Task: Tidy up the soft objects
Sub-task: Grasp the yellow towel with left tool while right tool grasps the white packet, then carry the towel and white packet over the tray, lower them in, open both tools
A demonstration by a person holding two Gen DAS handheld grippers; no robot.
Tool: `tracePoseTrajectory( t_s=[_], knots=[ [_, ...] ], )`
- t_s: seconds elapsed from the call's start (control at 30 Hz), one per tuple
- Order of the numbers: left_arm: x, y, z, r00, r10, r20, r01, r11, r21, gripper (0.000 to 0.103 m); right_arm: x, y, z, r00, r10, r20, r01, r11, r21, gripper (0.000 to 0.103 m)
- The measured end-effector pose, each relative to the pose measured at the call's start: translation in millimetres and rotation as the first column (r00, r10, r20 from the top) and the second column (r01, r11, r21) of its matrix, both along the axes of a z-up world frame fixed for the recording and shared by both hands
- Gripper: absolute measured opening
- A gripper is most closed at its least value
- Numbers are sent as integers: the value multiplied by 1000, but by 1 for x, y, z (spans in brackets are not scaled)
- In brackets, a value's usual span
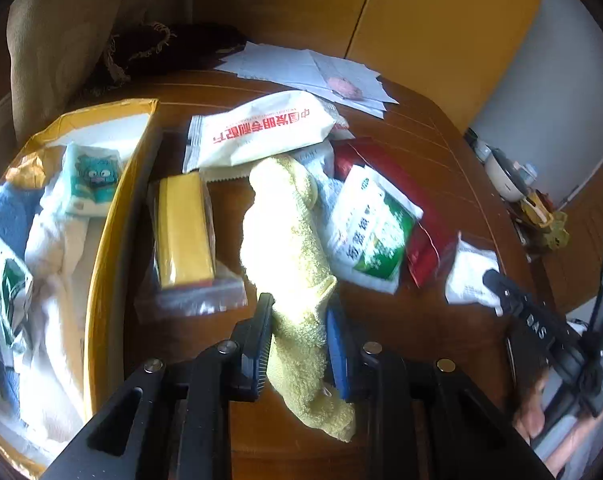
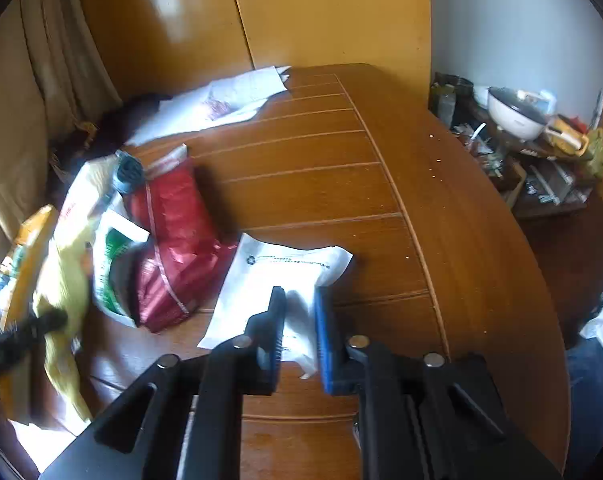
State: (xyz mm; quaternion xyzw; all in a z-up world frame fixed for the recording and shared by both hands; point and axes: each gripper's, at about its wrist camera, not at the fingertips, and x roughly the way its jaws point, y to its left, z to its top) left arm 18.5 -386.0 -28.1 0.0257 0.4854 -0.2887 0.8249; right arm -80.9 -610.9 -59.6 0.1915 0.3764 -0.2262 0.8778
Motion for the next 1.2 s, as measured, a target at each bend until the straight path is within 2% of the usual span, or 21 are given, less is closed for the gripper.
tracePoseTrajectory(
  t_s=[0.13,0.23,0.3,0.37,0.4,0.53,0.63,0.7,0.77,0.83,0.9,1.0,1.1,1.2],
  knots=[
    [-24,15,-1,998,-58,-24,57,998,-14,30,-6,2,8,999,2,43,-3,1000,10,9],
    [-28,22,1,999,-51,-18,50,998,-39,44,-11,5,13,997,21,71,-24,999,36,9],
    [-29,29,7,999,-32,-2,31,997,-74,60,-17,9,19,995,30,91,-33,999,32,9],
    [-25,32,14,1000,-13,21,15,995,-98,69,-25,13,26,991,39,131,-43,999,24,9],
    [-24,32,17,999,-5,31,8,995,-98,70,-29,15,29,988,42,148,-47,999,25,9],
    [-10,22,16,1000,13,22,-11,997,-78,70,-37,22,44,978,64,198,-70,997,23,9],
    [-10,4,2,999,18,27,-19,999,33,68,-38,31,48,974,84,213,-90,996,18,9],
    [-13,-2,-9,1000,-5,11,4,998,66,49,-37,37,49,972,103,211,-110,994,23,9],
    [-17,-3,-14,999,-32,-10,32,998,49,42,-36,41,51,969,120,217,-127,992,21,9],
    [-22,1,-12,999,-25,22,24,999,47,40,-36,46,54,965,133,226,-140,990,18,9],
    [-21,13,-5,1000,-14,1,14,1000,-15,38,-35,51,59,959,142,244,-153,988,27,9],
    [-22,43,15,1000,-2,-23,-1,989,-146,38,-37,62,67,946,164,281,-180,983,35,9],
    [-20,79,42,999,18,-42,-29,962,-270,38,-34,77,77,931,192,312,-207,978,15,9],
    [-15,116,71,998,63,-13,-64,932,-356,38,-15,96,90,912,249,325,-271,962,21,9]
  ],
)
